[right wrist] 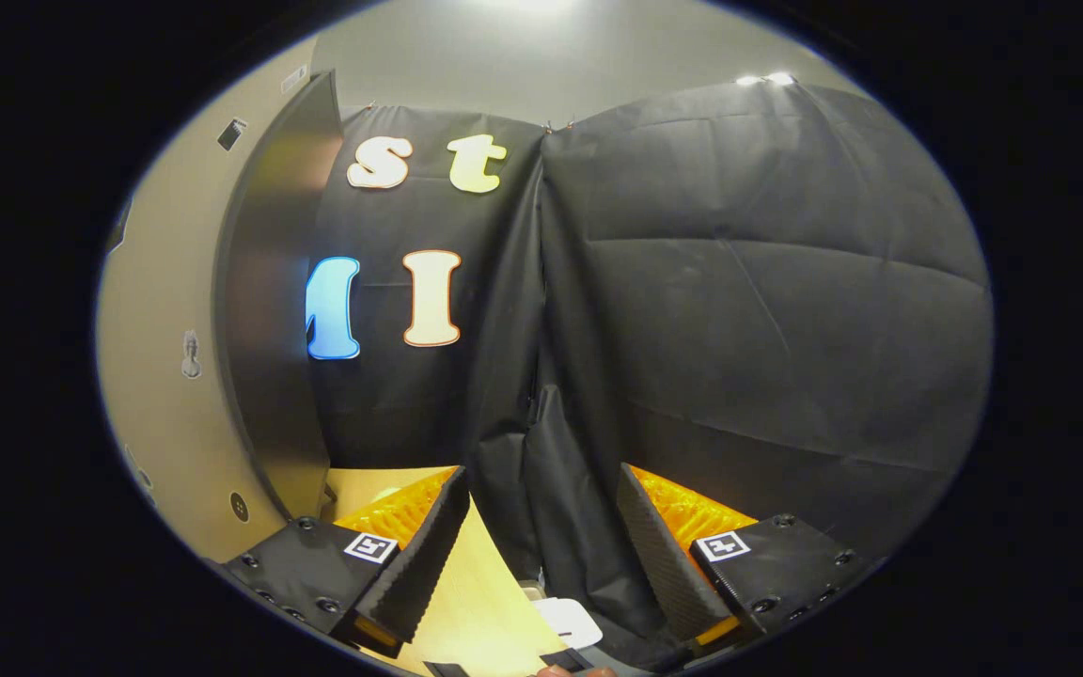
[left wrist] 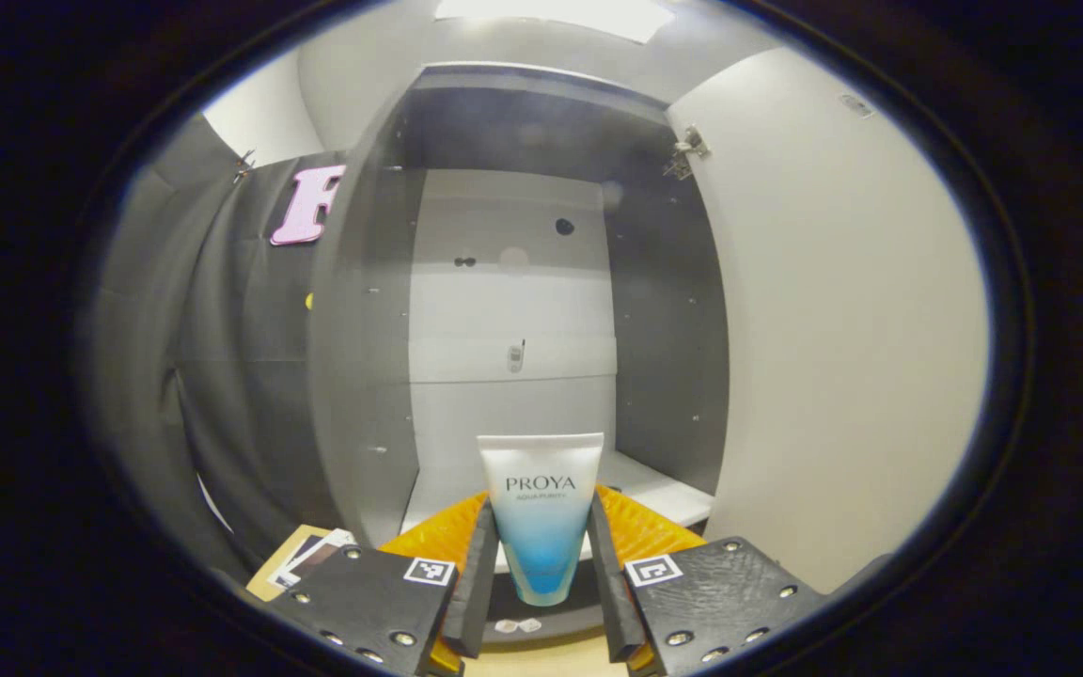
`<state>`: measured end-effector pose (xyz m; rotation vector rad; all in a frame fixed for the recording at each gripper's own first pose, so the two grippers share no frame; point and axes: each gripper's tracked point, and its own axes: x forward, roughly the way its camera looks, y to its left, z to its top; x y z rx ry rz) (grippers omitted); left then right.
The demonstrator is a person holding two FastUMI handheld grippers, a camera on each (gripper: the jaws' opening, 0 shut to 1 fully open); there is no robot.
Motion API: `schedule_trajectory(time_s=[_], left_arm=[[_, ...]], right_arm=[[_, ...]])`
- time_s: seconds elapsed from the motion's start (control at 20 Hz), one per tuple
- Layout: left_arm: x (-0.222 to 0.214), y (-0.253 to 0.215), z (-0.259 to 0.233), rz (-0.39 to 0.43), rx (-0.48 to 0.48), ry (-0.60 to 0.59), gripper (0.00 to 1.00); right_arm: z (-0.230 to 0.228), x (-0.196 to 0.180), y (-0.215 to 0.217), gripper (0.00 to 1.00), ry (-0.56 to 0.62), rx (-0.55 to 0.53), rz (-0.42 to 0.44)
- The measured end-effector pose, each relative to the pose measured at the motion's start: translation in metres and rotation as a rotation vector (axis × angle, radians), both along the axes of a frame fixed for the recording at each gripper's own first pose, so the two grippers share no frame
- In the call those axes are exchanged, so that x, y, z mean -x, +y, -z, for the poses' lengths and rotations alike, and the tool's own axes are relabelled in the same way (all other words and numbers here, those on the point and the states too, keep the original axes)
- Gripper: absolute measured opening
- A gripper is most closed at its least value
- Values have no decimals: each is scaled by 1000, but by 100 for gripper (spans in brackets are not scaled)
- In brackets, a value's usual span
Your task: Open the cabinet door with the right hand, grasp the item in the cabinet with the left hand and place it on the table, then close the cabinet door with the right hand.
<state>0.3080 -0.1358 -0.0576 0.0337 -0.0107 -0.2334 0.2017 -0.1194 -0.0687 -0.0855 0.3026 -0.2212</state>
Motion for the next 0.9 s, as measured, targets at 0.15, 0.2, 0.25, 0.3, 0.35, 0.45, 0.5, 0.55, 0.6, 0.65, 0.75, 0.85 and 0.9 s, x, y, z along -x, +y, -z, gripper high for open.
schedule_trajectory(time_s=[0.15,0.2,0.25,0.3,0.35,0.45,0.5,0.55,0.6,0.65,0.75,0.85,0.9], left_arm=[[31,22,20,-15,-9,39,52],[43,37,34,-24,-13,52,52],[52,49,45,-31,-14,61,52],[60,59,59,-30,-16,70,51],[67,68,74,-27,-29,87,51],[81,83,103,-17,-70,117,52],[87,88,114,-5,-86,124,52],[93,92,123,10,-101,128,52],[97,94,133,24,-113,132,52],[103,97,141,37,-120,133,52],[112,102,155,55,-129,128,51],[120,105,173,81,-139,128,51],[123,107,185,92,-141,131,51]], right_arm=[[-18,10,-3,98,-35,18,27],[-21,15,-3,96,-43,19,37],[-25,21,-2,97,-50,18,47],[-27,26,-3,97,-56,17,59],[-28,31,-2,97,-58,14,72],[-28,45,1,97,-58,18,91],[-26,54,2,96,-53,20,97],[-26,62,6,97,-49,18,103],[-26,67,11,97,-49,14,105],[-27,73,15,97,-51,10,108],[-30,84,25,97,-64,6,110],[-34,94,37,97,-77,2,89],[-36,97,43,97,-81,1,74]])
